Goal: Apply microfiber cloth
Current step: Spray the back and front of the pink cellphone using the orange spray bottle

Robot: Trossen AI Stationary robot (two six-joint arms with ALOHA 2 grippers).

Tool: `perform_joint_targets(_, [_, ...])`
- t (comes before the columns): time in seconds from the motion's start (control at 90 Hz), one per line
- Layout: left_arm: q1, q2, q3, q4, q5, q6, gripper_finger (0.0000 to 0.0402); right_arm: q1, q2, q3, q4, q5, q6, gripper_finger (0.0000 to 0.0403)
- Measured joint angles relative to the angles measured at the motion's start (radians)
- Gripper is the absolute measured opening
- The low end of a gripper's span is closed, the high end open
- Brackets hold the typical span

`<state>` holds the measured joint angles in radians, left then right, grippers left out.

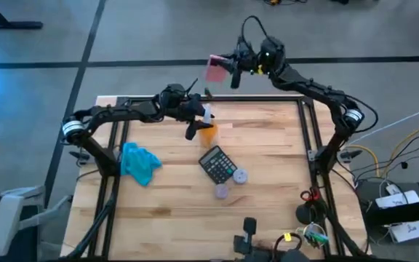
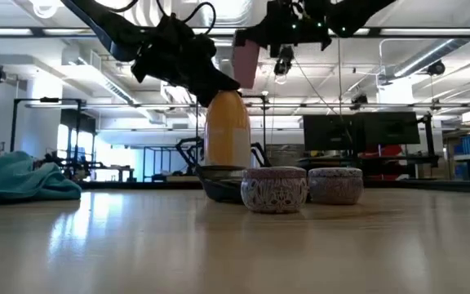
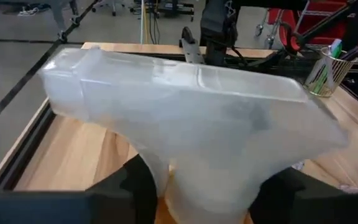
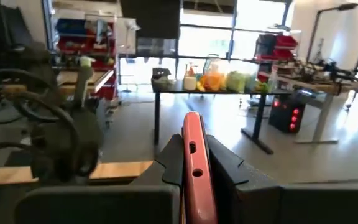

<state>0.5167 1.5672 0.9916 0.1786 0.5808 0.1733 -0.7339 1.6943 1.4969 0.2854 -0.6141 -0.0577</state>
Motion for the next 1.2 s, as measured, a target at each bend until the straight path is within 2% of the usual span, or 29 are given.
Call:
perform_joint_targets(0.122, [-0.001, 0.001, -0.001, -0.003, 0.002, -0.003, 0.0291, 0.003, -0.001, 0.000, -0.014, 0.001, -0.006, 0.0014])
perform_joint_targets(0.244, [-0.001, 0.000, -0.003, -0.017, 0.003, -0.006, 0.0324, 0.002, -0.012, -0.001, -0.047, 0.005, -0.018, 0.0014])
perform_joint_targets(0.5, [0.002, -0.017, -0.003, -0.027, 0.002, 0.001, 0.0320, 0.024, -0.030, -0.033, -0.137, 0.004, -0.088, 0.0014])
perform_joint_targets(0.689, [0.004, -0.044, -0.003, -0.023, 0.003, 0.005, 0.0310, 0.074, -0.049, -0.047, -0.348, 0.040, -0.362, 0.0014])
perform_joint_targets(0.822, [0.004, -0.046, -0.003, -0.025, 0.004, 0.005, 0.0312, 0.129, -0.083, -0.047, -0.513, 0.237, -0.583, 0.0014])
perform_joint_targets(1.0, [0.004, -0.047, -0.004, -0.024, 0.016, 0.027, 0.0313, 0.260, -0.101, -0.078, -0.627, 0.602, -0.812, 0.0014])
perform_joint_targets(1.133, [0.009, -0.048, -0.004, -0.035, 0.102, 0.051, 0.0313, 0.365, -0.091, -0.113, -0.624, 0.895, -0.986, 0.0014])
perform_joint_targets(1.2, [0.015, -0.048, -0.004, -0.047, 0.156, 0.069, 0.0313, 0.401, -0.083, -0.126, -0.612, 0.988, -1.086, 0.0014])
